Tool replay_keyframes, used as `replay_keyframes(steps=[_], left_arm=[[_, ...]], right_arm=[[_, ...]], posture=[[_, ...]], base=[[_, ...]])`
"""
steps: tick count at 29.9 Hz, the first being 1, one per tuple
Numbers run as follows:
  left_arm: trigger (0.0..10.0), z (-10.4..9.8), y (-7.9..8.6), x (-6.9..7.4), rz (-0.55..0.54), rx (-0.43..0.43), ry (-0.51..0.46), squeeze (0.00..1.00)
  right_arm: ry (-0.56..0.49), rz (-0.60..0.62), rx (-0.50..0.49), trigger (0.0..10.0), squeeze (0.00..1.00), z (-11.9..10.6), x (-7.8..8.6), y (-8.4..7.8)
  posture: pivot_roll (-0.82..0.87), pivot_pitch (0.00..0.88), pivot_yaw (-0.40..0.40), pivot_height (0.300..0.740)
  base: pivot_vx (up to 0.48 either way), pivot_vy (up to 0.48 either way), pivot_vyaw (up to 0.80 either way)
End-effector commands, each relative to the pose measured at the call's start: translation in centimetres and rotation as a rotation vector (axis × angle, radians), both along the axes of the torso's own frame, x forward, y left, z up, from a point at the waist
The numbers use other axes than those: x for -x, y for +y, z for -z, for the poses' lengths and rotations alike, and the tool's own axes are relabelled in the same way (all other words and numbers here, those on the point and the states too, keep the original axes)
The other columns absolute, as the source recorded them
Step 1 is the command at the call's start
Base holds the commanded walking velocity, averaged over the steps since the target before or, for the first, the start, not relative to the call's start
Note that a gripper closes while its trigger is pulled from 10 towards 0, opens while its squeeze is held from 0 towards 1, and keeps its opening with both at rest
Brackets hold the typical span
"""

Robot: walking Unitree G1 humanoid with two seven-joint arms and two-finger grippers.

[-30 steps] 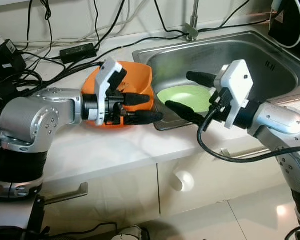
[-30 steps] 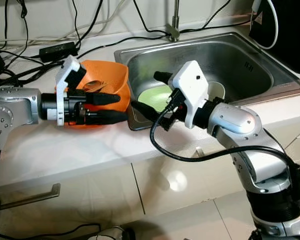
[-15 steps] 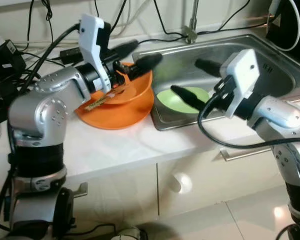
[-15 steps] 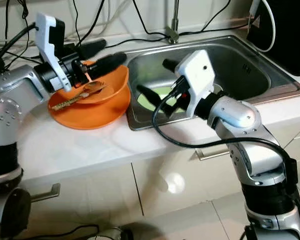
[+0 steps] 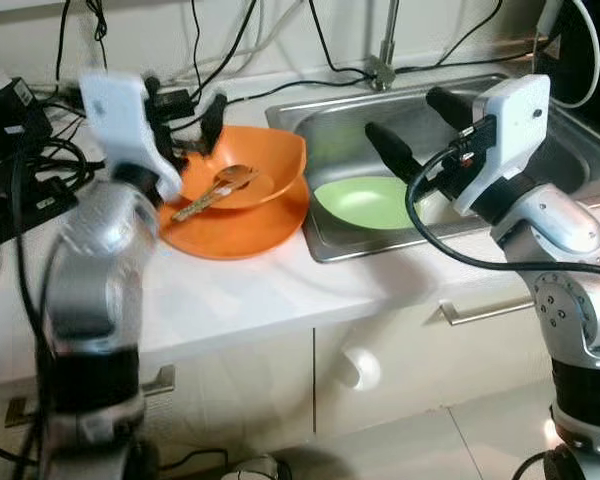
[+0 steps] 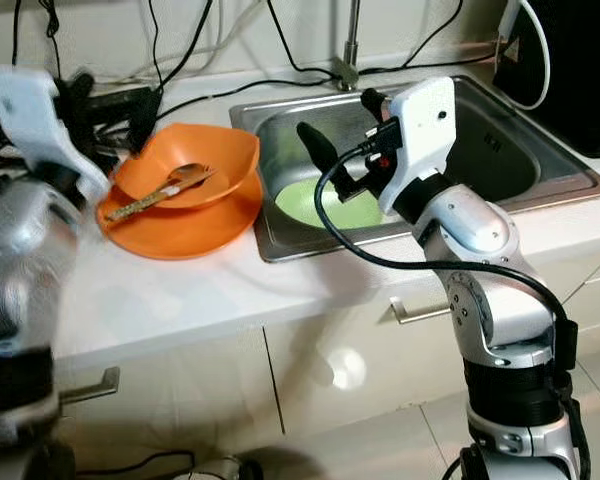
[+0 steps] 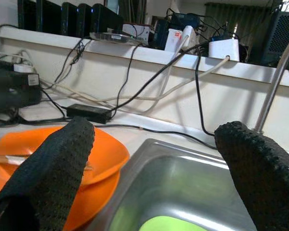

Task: Kitchen organization

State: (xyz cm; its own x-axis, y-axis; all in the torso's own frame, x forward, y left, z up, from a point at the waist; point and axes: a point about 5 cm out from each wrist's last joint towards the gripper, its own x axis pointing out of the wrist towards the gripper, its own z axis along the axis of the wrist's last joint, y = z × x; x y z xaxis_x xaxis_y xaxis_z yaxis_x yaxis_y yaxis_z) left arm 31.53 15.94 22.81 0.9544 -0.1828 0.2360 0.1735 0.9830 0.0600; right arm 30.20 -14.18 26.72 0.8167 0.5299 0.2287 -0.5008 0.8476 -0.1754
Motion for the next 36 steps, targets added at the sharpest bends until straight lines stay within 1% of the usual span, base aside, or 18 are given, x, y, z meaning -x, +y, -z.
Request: replay_keyframes(steps=[1,4,6,9,13,23,27,32,36], left_arm=[[10.0,-0.78,-0.59,0.45,-0.016,-0.020,-0.061,0.00],[10.0,-0.72,-1.06,0.51,-0.017,-0.017,-0.068,0.00],[10.0,-0.84,-1.07,0.47,-0.030,-0.011,-0.077,0.00],[10.0,-1.07,-0.62,0.20,-0.060,0.003,-0.091,0.00],[10.0,-1.20,-0.26,0.07,-0.084,0.000,-0.101,0.00],[10.0,-1.22,-0.36,-0.05,-0.099,-0.015,-0.110,0.00],[10.0,-1.42,-0.38,-0.06,-0.106,-0.021,-0.126,0.00],[10.0,-1.48,-0.31,-0.03,-0.107,0.002,-0.132,0.00],[10.0,-1.58,-0.26,0.17,-0.108,-0.016,-0.149,0.00]], right_arm=[[-0.008,0.016,-0.005,10.0,0.00,0.00,0.03,-0.11],[-0.012,0.015,-0.006,10.0,0.00,-0.06,0.05,0.01],[-0.014,0.015,-0.005,10.0,0.00,-0.09,0.06,0.03],[-0.017,0.014,-0.004,10.0,0.00,-0.15,0.07,0.09],[-0.019,0.012,-0.007,10.0,0.00,-0.20,0.08,0.21],[-0.023,0.009,-0.006,10.0,0.00,-0.32,0.05,0.28],[-0.025,0.005,-0.007,10.0,0.00,-0.41,0.04,0.33],[-0.027,0.002,-0.009,10.0,0.00,-0.43,0.10,0.42],[-0.035,-0.008,-0.006,10.0,0.00,-0.65,0.31,0.70]], posture=[[0.04,0.029,0.065,0.740],[0.03,0.028,0.064,0.740],[0.03,0.027,0.063,0.740],[0.03,0.027,0.064,0.740],[0.03,0.027,0.064,0.740],[0.03,0.020,0.065,0.740],[0.03,0.020,0.066,0.740],[0.03,0.022,0.067,0.740],[0.03,0.025,0.065,0.740]], base=[[0.000,0.000,0.00],[0.000,0.000,0.00],[0.000,-0.163,0.27],[0.000,-0.417,0.76],[0.000,-0.341,0.80],[0.000,0.000,0.76],[0.000,0.000,0.00],[0.000,0.000,0.00],[0.000,0.000,0.00]])
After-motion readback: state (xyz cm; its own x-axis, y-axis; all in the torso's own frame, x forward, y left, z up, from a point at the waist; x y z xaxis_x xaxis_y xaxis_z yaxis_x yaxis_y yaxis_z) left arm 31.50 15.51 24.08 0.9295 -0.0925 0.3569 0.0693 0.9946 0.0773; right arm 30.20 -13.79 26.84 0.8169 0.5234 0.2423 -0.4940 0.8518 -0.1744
